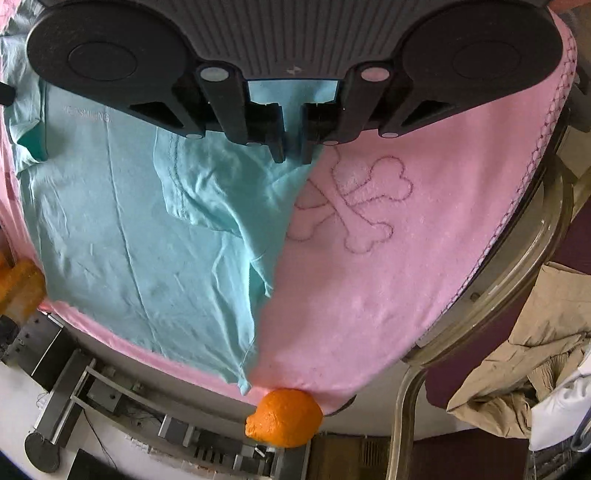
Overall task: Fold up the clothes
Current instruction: 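Fold the held side and sleeve inward over the shirt with the left gripper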
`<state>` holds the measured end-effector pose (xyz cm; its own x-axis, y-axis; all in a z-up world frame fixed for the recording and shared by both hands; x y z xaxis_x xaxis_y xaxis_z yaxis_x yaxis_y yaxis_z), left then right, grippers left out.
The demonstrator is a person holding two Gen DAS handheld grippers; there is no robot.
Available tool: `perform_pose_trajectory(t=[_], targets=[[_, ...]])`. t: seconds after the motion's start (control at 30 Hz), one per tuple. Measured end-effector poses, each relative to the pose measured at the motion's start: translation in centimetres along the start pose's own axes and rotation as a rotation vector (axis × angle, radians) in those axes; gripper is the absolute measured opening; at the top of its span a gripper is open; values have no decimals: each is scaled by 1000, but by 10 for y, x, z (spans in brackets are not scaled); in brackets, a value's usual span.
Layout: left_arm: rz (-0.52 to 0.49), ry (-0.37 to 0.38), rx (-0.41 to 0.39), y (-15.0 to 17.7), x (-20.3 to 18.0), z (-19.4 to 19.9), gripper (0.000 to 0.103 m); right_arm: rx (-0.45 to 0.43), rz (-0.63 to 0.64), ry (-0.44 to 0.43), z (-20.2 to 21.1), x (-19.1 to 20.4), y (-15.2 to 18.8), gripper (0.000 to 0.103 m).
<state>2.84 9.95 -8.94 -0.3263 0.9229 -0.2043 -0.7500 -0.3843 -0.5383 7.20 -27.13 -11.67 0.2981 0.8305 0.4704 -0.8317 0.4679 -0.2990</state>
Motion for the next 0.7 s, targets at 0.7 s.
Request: perform_pose_trajectory(t=[0.7], targets=[[-58, -20, -26, -12, -13, 5, 15, -184, 76, 77, 30, 5, -4, 16]])
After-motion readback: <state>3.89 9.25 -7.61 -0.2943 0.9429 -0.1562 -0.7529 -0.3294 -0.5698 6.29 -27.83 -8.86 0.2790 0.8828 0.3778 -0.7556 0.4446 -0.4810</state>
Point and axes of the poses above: each gripper's, at about its wrist camera, not at the fingertips, and z roughly against the way its jaws point, x to its left, y to its underside, the point moved 4 cm from there along -z, roughly the way its jaws point, and after that the axes turned 5 degrees about y, right-handed, at the moved point
